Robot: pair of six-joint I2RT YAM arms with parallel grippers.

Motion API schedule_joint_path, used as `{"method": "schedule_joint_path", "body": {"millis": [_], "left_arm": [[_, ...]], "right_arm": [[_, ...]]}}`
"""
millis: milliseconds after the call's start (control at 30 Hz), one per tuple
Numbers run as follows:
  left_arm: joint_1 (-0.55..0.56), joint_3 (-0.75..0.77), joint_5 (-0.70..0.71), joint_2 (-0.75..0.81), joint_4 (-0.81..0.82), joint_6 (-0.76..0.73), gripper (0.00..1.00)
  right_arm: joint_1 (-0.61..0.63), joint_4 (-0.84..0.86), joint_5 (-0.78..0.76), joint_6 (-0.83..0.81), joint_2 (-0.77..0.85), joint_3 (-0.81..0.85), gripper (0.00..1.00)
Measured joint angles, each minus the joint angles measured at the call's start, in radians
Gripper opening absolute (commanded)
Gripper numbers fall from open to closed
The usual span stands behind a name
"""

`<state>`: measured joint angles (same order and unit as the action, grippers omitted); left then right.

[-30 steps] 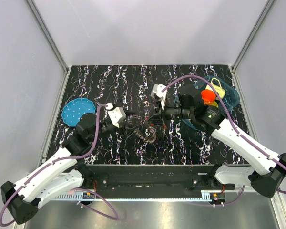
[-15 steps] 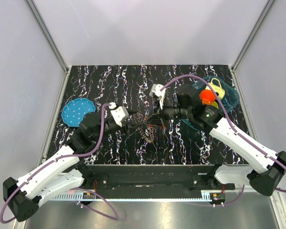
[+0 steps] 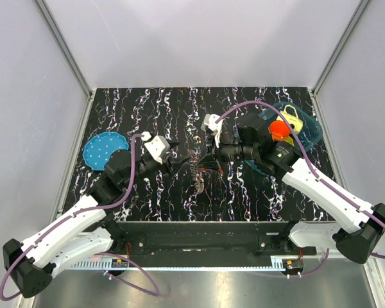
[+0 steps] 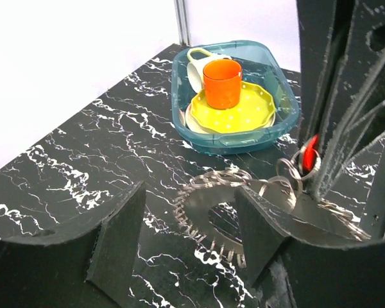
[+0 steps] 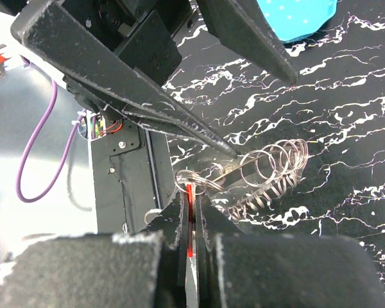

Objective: Remove the keys from the keyring

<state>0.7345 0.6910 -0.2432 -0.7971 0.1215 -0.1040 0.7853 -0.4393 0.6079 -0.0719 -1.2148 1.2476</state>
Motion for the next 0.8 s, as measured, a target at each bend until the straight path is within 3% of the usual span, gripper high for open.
{"method": "schedule_joint_path", "body": {"millis": [367, 667, 800], "left_arm": [[0.0, 0.109, 0.128, -0.003, -0.161, 0.027, 0.62], [0.003, 0.005, -0.175, 0.156, -0.163, -0.015, 0.62], [0.008, -0.015, -0.223, 0.144, -0.15, -0.051, 0.63]], "right_arm": [[0.0, -0.037, 0.002, -0.01, -0.008, 0.0, 0.0], [0.0, -0.061, 0.019, -0.013, -0.014, 0.011, 0.0], [0.0, -0.063, 0.042, -0.012, -0.018, 0.031, 0.0]]}}
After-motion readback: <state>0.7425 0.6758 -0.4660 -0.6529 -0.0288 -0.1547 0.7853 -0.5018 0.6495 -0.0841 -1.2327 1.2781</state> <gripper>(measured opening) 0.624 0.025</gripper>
